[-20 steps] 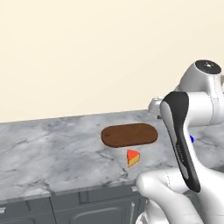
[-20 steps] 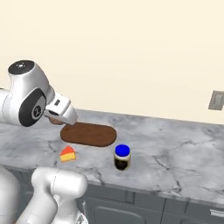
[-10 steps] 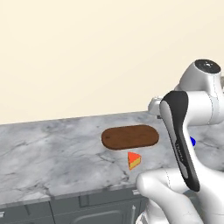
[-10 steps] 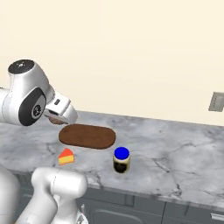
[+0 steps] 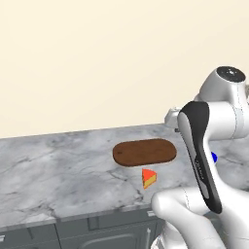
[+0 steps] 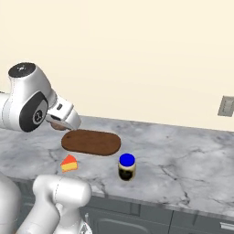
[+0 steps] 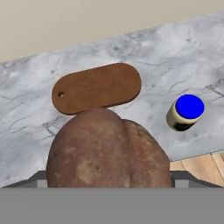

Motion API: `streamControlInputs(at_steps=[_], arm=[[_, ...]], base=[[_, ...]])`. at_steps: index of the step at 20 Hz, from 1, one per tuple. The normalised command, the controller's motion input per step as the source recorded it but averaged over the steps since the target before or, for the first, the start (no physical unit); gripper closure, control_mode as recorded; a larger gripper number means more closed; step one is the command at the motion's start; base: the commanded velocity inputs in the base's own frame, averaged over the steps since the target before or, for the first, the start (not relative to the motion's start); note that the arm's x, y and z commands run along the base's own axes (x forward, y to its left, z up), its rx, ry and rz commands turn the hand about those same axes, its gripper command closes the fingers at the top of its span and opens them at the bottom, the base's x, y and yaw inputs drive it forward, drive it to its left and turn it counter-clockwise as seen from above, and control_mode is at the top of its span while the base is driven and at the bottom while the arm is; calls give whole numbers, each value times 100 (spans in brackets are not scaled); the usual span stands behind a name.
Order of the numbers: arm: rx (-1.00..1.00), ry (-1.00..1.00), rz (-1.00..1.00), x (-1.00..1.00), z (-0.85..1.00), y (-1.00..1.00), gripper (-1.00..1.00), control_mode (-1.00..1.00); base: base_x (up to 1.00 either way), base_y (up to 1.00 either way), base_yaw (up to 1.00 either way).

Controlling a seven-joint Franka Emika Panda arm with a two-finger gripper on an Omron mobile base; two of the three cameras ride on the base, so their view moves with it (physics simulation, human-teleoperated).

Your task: Retrieve the reheated potato from the microwave, then place the potato, cheese, and condiment on the cutting board.

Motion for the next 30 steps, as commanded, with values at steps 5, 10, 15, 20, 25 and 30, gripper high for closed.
streamControlInputs(at_steps=[5, 10, 15, 20, 25, 30], arm=[[0, 0, 0, 2, 0, 0, 100, -100], [0, 0, 0, 49, -20, 4, 100, -100], [0, 11, 11, 70, -25, 27, 100, -100], [0, 24, 20, 68, -39, 29, 100, -100], [-1, 4, 13, 59, -52, 36, 100, -100], [0, 4, 10, 66, -50, 28, 100, -100]], base=[[0, 0, 0], [0, 0, 0], [0, 0, 0], [0, 0, 0], [0, 0, 0], [0, 0, 0]])
